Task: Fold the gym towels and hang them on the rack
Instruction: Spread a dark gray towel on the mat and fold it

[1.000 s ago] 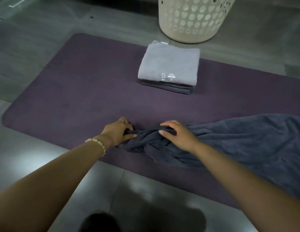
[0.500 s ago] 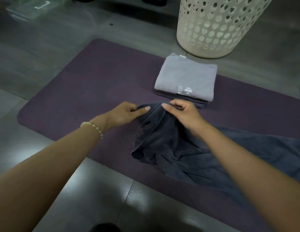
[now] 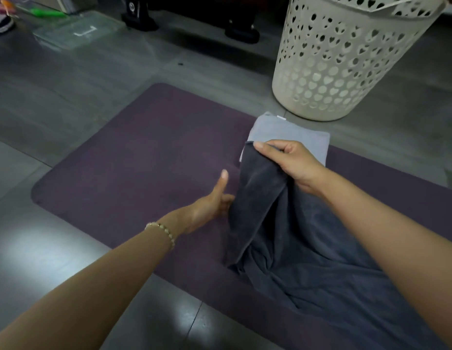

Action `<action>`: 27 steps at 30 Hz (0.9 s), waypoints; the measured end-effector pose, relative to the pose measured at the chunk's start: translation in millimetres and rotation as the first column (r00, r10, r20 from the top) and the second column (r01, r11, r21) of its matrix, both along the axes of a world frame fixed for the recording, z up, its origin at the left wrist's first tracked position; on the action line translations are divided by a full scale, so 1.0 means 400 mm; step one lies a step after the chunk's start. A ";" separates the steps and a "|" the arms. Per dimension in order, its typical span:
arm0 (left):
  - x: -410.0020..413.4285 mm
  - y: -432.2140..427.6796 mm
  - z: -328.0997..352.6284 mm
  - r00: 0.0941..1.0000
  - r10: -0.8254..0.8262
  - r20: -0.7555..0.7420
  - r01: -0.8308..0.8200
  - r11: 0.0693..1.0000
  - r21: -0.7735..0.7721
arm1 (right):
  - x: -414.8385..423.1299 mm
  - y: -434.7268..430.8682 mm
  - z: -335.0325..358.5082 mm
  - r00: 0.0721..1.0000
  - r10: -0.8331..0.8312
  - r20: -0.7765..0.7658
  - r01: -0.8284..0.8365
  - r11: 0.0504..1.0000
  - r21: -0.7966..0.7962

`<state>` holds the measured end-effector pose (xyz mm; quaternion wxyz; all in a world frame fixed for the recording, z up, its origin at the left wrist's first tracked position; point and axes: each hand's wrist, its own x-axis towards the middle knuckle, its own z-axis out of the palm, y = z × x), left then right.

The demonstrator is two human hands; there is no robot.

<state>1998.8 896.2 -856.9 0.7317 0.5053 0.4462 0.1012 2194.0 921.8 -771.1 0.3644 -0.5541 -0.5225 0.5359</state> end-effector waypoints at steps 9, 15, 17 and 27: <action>-0.049 -0.010 0.004 0.991 0.081 -0.103 -0.048 0.956 0.290 | 0.018 0.116 -0.021 0.841 -0.068 0.536 -0.048 0.979 0.200; -0.089 0.004 0.046 0.979 0.206 -0.009 -0.194 0.935 0.298 | -0.059 0.157 -0.112 0.928 -0.094 0.360 0.066 0.994 0.089; -0.104 0.033 0.070 0.960 0.281 0.012 -0.265 0.893 0.364 | -0.082 0.188 -0.133 0.949 -0.135 0.285 0.109 0.989 0.104; -0.206 -0.012 -0.176 0.801 0.384 -0.458 -0.236 0.907 0.349 | -0.125 0.070 -0.311 0.959 -0.015 0.284 0.050 0.992 -0.116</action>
